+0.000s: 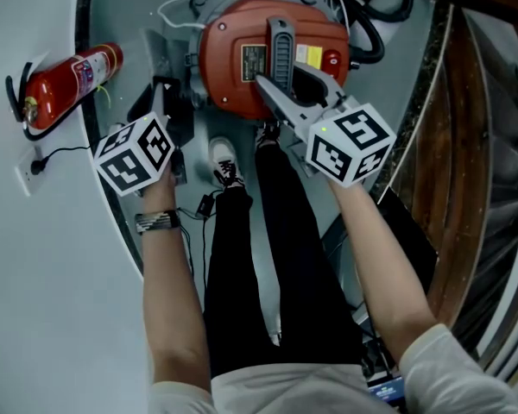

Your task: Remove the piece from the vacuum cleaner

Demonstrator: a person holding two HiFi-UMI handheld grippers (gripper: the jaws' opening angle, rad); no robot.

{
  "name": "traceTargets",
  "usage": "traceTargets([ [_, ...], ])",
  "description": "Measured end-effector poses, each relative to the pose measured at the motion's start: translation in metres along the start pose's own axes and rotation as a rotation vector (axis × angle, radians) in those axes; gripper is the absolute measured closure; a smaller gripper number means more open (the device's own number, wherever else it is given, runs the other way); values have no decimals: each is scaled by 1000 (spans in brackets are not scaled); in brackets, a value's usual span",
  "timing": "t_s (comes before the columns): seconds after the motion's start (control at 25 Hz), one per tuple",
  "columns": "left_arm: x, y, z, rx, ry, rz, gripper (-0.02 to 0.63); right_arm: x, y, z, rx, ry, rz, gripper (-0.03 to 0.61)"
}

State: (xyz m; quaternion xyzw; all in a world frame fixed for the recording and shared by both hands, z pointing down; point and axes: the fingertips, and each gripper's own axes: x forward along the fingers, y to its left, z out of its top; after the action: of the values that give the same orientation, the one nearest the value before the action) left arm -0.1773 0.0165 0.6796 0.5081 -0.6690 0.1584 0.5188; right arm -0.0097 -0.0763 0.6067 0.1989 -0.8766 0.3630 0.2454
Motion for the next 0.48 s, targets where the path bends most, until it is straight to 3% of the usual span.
traceTargets([
  [0.48,-1,7,0,-136,-30,12,580,0,0,0,-2,4,4,394],
])
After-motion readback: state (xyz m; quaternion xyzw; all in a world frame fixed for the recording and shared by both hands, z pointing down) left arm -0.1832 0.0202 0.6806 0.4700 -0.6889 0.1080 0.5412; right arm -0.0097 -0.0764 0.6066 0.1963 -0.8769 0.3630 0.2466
